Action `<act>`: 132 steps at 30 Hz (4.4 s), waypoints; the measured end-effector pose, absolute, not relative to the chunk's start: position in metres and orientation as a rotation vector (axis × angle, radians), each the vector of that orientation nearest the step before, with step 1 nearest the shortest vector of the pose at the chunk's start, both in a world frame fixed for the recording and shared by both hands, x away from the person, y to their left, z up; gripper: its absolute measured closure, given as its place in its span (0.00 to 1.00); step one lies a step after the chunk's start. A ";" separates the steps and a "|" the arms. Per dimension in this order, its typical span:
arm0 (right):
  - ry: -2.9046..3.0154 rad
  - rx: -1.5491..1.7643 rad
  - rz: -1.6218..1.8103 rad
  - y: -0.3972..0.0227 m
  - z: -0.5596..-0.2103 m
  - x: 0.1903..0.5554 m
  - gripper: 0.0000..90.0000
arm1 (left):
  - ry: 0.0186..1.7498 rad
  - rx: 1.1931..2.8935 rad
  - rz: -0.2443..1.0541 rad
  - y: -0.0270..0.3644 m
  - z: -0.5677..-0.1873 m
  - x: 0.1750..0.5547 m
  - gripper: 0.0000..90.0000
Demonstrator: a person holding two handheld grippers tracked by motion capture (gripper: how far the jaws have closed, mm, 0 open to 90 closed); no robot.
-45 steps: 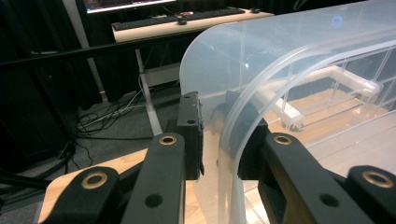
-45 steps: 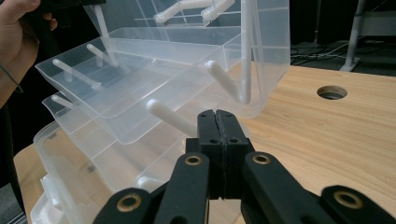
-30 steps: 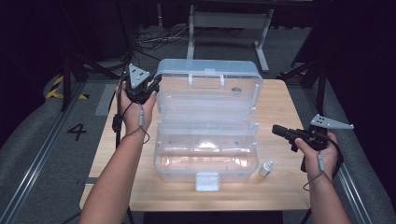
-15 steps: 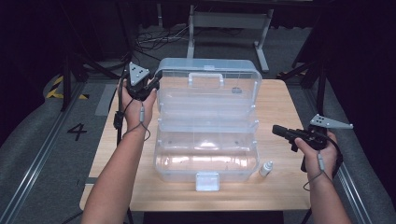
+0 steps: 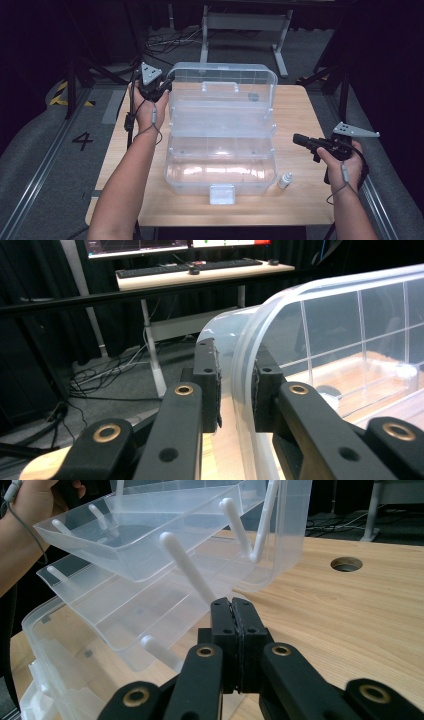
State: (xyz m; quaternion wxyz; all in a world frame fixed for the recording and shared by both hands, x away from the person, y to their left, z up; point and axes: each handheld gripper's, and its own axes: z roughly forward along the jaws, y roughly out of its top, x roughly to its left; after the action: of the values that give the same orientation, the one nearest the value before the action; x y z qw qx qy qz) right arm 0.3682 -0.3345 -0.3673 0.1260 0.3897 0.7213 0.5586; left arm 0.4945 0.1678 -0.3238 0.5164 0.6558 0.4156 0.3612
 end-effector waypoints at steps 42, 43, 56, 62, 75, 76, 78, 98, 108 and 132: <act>2.117 1.203 1.547 -0.343 -0.377 0.369 1.00 | 1.038 1.637 0.789 0.171 -0.359 0.553 0.91; 2.118 1.207 1.545 -0.343 -0.378 0.369 1.00 | 1.039 1.637 0.783 0.172 -0.360 0.554 0.91; 2.125 1.225 1.526 -0.344 -0.379 0.369 1.00 | 1.048 1.640 0.765 0.172 -0.371 0.562 0.90; 2.137 1.225 1.522 -0.340 -0.382 0.371 1.00 | 1.045 1.637 0.763 0.172 -0.377 0.565 0.89; 2.143 1.238 1.501 -0.342 -0.383 0.371 1.00 | 1.065 1.607 0.742 0.173 -0.402 0.574 0.88; 2.143 1.238 1.501 -0.342 -0.383 0.371 1.00 | 1.065 1.607 0.742 0.173 -0.402 0.574 0.88; 2.146 1.242 1.501 -0.341 -0.384 0.372 1.00 | 1.070 1.602 0.741 0.172 -0.406 0.575 0.88; 2.141 1.237 1.506 -0.342 -0.379 0.369 0.99 | 1.136 1.568 0.663 0.176 -0.425 0.581 0.87; 2.140 1.225 1.498 -0.341 -0.374 0.367 0.98 | 1.102 1.576 0.721 0.186 -0.408 0.566 0.77; 2.184 1.206 1.409 -0.349 -0.364 0.364 0.94 | 0.914 1.612 0.684 0.204 -0.354 0.459 0.69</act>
State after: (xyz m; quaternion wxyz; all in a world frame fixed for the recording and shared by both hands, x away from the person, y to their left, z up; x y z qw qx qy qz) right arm 0.3637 -0.3494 -0.3638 0.1376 0.4169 0.7550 0.4871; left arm 0.4586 0.2041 -0.3535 0.5507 0.6811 0.3862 0.2892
